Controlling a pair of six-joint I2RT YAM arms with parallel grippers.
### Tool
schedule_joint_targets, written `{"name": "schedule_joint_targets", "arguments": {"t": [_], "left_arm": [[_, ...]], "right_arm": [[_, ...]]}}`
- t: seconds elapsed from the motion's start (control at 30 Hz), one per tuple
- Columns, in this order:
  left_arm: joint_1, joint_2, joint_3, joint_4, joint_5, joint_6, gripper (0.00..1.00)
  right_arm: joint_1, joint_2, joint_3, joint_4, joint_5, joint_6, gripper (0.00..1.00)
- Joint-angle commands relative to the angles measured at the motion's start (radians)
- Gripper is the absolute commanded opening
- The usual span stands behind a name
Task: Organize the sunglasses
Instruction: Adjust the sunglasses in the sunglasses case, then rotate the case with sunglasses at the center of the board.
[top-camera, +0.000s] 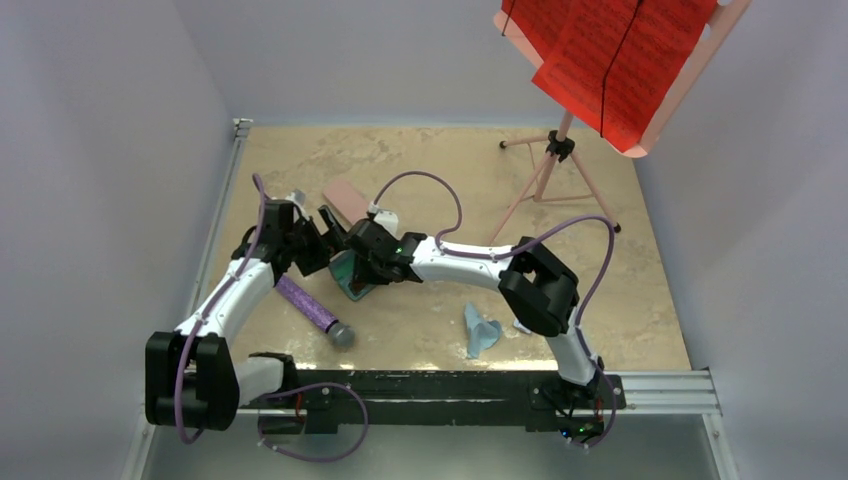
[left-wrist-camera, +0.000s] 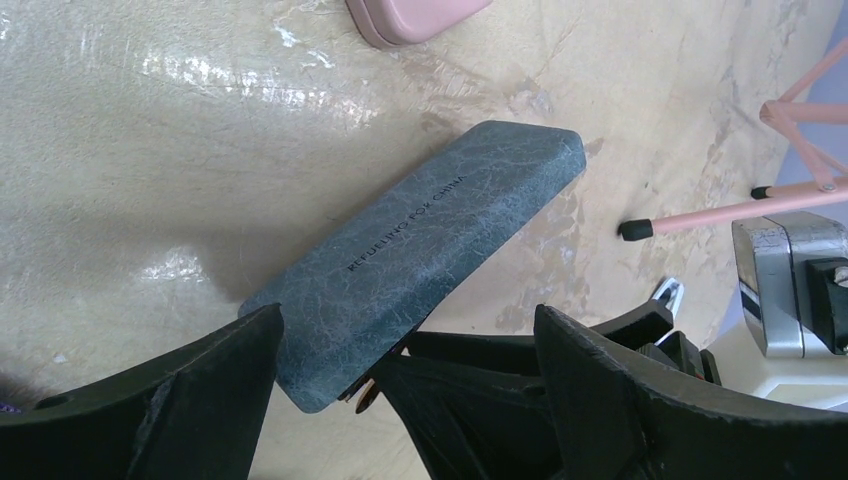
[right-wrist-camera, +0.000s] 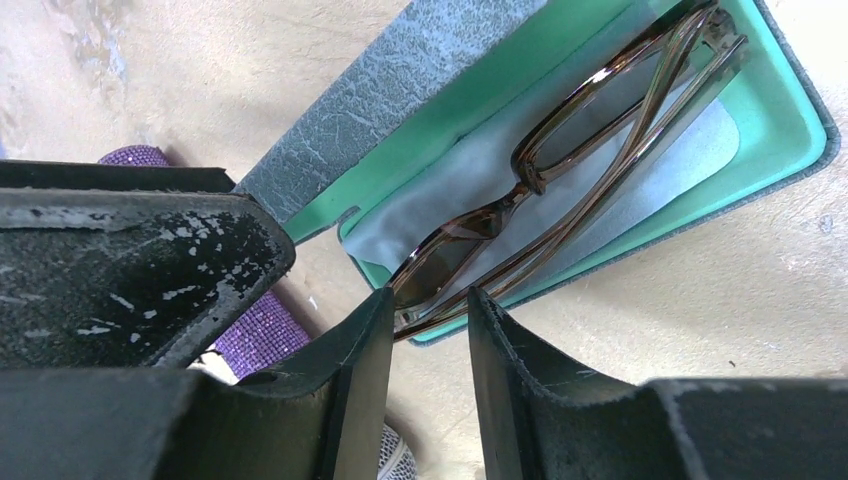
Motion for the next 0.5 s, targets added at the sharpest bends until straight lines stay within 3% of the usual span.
{"name": "schedule_joint_targets", "arguments": {"t": [0.0, 0.3, 0.47], "left_arm": [[0.0, 0.0, -0.01, 0.04, 0.039, 0.025, 1.0], [-0.001, -0.023, -0.03, 0.054, 0.051, 0.037, 1.0], [0.0, -0.044, -0.044, 0.066, 0.054, 0.037, 1.0]], "right_arm": [[0.002, 0.003, 0.066, -0.03, 0.057, -0.021, 0.39], [0.002, -0.062, 0.071, -0.033, 0.077, -0.063, 0.41], [0.002, -0.147, -0.005, -0.011, 0.097, -0.056, 0.42]]}}
